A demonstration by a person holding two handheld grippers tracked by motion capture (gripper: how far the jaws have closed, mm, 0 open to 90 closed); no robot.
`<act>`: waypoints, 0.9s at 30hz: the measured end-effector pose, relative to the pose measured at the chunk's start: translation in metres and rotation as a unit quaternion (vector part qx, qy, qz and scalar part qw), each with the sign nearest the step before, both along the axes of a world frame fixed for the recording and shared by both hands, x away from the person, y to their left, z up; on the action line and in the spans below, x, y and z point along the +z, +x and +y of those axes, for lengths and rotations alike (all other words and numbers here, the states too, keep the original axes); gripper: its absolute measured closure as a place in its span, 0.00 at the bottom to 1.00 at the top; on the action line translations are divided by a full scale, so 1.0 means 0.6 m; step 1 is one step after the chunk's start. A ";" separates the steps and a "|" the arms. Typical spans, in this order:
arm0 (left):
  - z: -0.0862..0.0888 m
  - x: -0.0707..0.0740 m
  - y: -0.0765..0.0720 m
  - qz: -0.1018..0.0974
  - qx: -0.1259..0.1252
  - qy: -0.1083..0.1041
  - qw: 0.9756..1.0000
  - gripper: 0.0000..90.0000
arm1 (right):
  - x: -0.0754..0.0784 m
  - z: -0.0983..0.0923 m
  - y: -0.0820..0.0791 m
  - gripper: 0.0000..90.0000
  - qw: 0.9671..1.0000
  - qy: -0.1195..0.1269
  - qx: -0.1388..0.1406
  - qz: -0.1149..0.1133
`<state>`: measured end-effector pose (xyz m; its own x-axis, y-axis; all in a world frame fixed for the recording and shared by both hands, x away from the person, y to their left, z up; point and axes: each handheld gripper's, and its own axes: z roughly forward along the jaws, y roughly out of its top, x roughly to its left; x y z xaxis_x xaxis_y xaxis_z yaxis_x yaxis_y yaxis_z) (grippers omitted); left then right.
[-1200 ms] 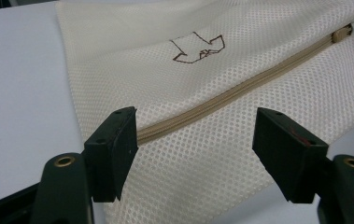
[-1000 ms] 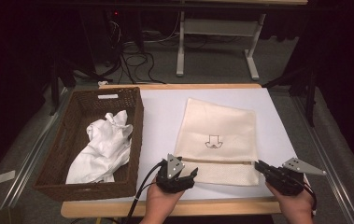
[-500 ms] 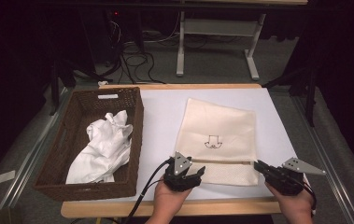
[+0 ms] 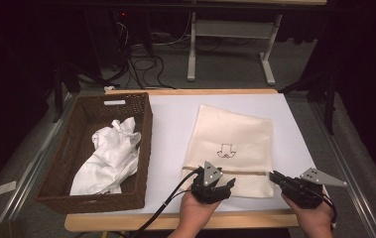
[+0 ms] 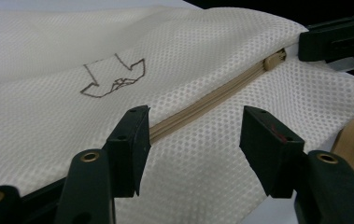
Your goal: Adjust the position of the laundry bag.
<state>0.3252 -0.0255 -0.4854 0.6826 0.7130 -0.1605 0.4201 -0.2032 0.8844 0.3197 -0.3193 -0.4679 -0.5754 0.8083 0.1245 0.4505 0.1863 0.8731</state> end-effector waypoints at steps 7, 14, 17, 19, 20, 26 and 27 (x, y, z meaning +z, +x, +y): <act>-0.030 0.004 0.000 -0.002 -0.014 0.001 1.000 0.48 | 0.002 0.001 -0.001 0.94 1.000 0.004 0.004 -0.004; -0.063 0.001 -0.001 -0.001 -0.033 -0.001 0.999 0.50 | 0.005 0.001 -0.002 0.94 1.000 0.007 0.011 -0.005; -0.072 0.002 0.000 0.001 -0.039 -0.002 0.999 0.53 | 0.006 0.001 -0.003 0.94 1.000 0.007 0.013 -0.005; -0.087 0.001 0.002 0.003 -0.046 -0.004 0.999 0.55 | 0.006 0.001 -0.005 0.94 1.000 0.006 0.015 -0.005; -0.091 0.001 0.003 0.006 -0.048 -0.003 0.999 0.57 | 0.006 0.002 -0.005 0.94 1.000 0.005 0.015 -0.004; -0.105 -0.004 0.010 0.015 -0.050 -0.010 0.999 0.65 | 0.007 0.001 -0.005 0.94 1.000 0.006 0.016 -0.001; -0.106 -0.004 0.011 0.015 -0.049 -0.009 0.999 0.66 | 0.007 0.001 -0.005 0.94 1.000 0.007 0.015 0.000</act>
<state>0.3321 -0.0892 -0.4879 0.7432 0.6399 -0.1952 0.4263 -0.2281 0.8753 0.3169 -0.3187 -0.4638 -0.5995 0.7889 0.1346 0.4443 0.1882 0.8759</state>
